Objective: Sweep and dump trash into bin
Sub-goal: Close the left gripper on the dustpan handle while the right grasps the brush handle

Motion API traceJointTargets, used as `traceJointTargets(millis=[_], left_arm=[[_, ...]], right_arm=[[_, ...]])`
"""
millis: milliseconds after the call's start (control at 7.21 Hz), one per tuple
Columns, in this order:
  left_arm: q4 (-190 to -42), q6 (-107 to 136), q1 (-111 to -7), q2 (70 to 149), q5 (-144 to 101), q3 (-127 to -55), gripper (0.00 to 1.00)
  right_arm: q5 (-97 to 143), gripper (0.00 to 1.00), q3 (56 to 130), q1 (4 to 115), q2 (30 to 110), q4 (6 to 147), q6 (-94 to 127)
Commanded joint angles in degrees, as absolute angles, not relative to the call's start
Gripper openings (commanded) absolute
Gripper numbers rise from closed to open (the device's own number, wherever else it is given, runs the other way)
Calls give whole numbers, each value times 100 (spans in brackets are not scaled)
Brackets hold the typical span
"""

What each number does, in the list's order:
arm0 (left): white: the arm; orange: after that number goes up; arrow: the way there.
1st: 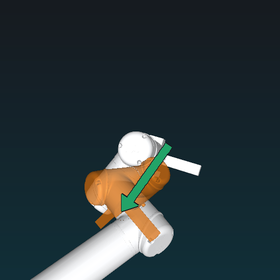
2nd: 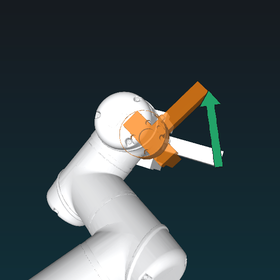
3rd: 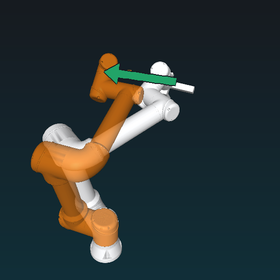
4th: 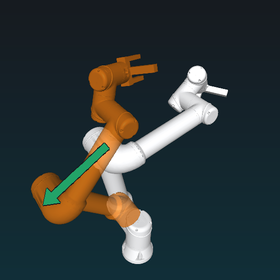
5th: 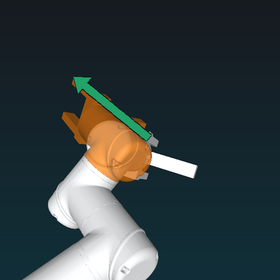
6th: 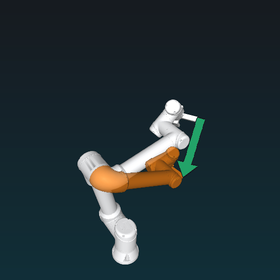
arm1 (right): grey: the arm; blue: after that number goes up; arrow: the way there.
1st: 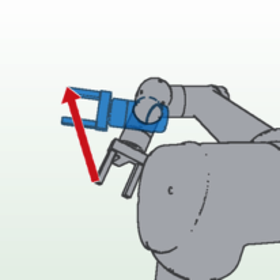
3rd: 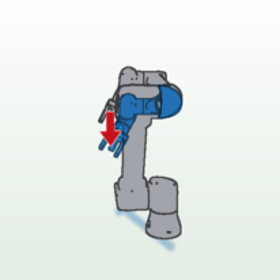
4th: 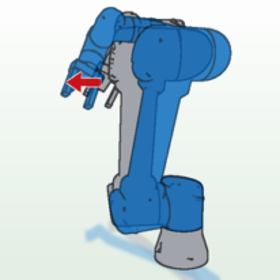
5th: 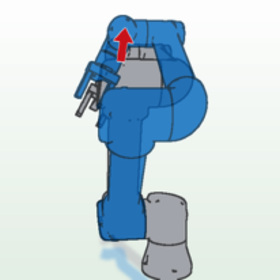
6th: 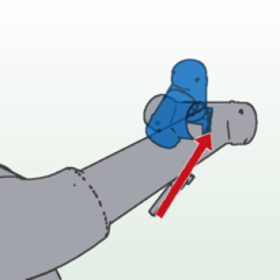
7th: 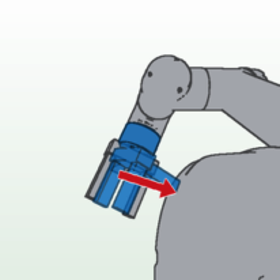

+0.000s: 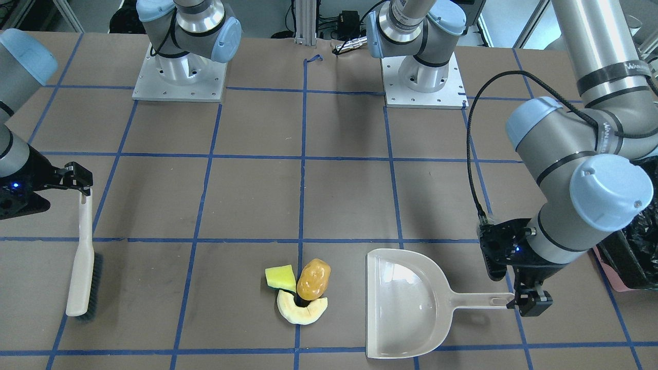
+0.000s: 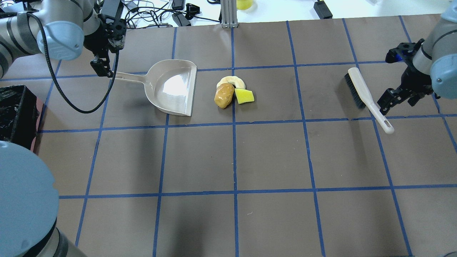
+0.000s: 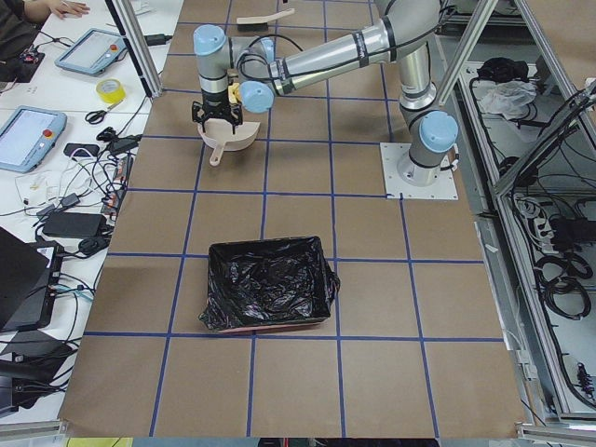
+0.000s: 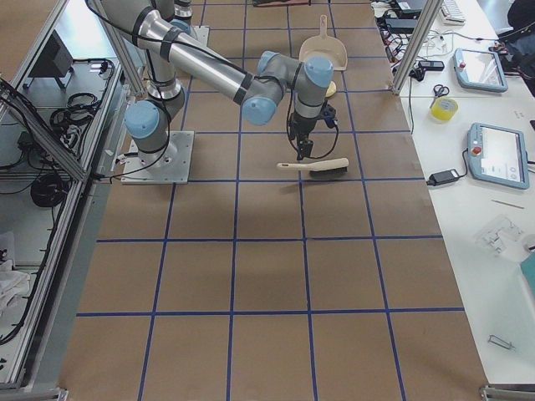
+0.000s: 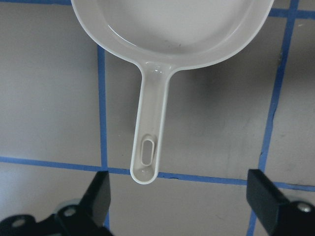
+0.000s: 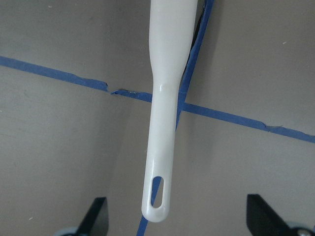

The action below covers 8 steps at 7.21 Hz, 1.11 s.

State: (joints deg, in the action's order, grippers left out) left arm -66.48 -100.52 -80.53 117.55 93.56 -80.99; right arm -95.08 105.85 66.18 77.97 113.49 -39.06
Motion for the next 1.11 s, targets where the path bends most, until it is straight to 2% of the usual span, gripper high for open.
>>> traceJointTargets(millis=[0,832,970], left_arm=[[-6461,-10344,-8051,12110,9360,-8068,99],[-6425,-10336,-7787,12471,9308,-8016,98],[-6416,-10292,-7787,12515,9290,-8024,98]], right_arm=[[-9334,100,10731,6574,7499,11670,-3999],[-9448,89,10872,6601,7339,11690,-3973],[-9448,76,10863,6601,7339,11689,-3981]])
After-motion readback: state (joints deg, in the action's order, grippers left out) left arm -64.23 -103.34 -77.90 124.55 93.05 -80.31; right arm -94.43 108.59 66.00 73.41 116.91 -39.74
